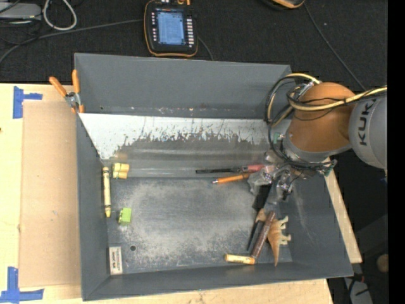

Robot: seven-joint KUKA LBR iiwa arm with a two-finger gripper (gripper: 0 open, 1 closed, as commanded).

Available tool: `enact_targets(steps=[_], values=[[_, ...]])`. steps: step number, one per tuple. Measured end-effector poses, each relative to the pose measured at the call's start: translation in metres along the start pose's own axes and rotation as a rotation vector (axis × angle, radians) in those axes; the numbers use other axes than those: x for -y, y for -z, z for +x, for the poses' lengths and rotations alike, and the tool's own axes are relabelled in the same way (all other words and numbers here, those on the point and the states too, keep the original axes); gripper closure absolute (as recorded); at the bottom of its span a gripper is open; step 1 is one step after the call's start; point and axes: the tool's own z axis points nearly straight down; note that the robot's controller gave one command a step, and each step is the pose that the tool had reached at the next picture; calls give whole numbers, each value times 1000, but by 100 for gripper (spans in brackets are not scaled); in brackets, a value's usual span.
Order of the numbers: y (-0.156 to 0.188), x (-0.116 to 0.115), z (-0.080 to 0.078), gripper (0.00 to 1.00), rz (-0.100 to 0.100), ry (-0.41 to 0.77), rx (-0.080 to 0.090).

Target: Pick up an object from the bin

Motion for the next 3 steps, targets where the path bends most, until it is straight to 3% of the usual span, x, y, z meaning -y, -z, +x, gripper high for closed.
enact_targets(steps=[1,3], values=[[43,-3,0,100,-10,-1,-4],[108,-1,-1,100,0,-2,0]])
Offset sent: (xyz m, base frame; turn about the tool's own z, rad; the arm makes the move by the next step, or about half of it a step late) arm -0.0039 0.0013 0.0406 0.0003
